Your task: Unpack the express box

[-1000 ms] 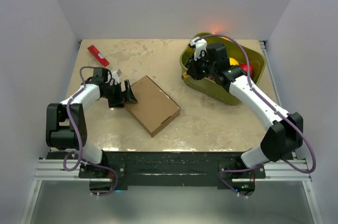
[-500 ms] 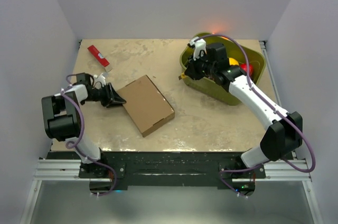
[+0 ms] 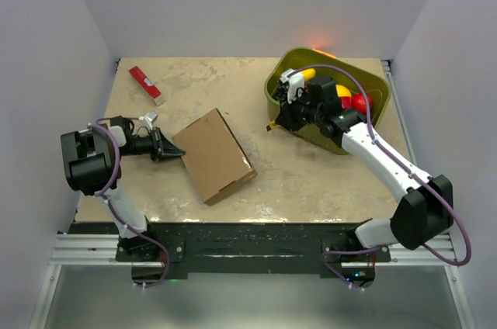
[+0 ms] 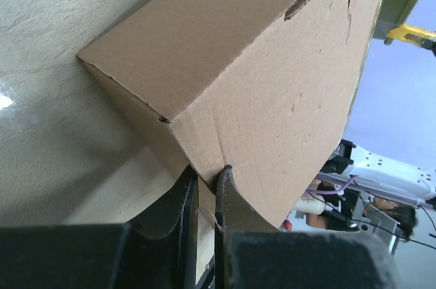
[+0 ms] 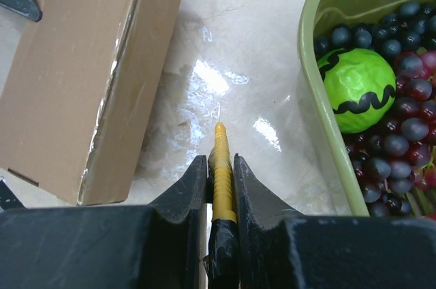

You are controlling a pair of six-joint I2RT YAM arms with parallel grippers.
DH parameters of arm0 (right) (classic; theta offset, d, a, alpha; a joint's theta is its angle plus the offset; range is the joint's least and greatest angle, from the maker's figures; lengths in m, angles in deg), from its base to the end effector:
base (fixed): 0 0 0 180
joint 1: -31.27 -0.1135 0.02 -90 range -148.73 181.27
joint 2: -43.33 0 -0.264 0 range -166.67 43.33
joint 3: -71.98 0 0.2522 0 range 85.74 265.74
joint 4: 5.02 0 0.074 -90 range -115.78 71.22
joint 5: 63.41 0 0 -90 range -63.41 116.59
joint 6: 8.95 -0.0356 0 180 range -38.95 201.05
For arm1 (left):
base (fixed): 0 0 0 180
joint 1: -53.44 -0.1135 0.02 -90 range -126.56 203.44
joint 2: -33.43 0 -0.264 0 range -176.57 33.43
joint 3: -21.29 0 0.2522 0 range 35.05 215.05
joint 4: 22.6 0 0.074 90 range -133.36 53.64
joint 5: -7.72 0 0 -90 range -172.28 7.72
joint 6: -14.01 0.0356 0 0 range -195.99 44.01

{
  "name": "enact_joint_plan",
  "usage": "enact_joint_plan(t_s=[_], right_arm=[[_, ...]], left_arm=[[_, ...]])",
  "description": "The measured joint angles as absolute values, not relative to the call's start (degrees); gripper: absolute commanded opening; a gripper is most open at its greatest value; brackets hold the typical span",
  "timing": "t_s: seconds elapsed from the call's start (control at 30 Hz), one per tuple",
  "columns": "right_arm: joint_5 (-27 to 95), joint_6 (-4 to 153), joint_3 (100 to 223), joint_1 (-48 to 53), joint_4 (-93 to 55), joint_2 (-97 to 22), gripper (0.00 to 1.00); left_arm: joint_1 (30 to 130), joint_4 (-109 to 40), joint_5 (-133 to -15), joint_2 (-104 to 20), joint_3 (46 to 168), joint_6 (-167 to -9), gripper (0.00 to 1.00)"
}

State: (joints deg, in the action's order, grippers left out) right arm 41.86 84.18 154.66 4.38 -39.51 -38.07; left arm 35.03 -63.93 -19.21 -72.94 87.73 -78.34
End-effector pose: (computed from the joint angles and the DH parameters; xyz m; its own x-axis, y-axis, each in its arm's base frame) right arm 0.2841 0.1546 0.3208 -0.4532 -0.2889 -0.8433 -0.6586 0.7461 0.0984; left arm 0.2961 0.0651 0.1158 -0.9364 -0.3313 -0.1157 -0.0529 0.4593 -0.8867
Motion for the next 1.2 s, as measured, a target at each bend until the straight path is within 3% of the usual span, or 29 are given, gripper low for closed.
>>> enact_joint_plan(t_s=[0.7, 0.8, 0.97, 1.2], right_arm=[[46.18, 85.12, 155.63, 4.38, -38.37, -41.22, 0.00], [46.99, 85.12, 156.74, 4.36, -37.76, -42.99, 0.00], [47.12, 85.08, 159.12, 3.27, -35.84, -47.36, 0.00], [47.12, 84.93, 164.52, -2.57, -33.30, -56.00, 0.00]], left_arm=[[33.56, -80.89, -17.98, -82.14, 97.66, -67.98, 0.04], [32.36, -82.64, -18.79, -82.49, 97.70, -67.10, 0.10], [31.42, -79.86, -26.44, -84.00, 97.66, -64.70, 0.29], [31.64, -80.96, -26.20, -83.24, 97.75, -64.35, 0.36]])
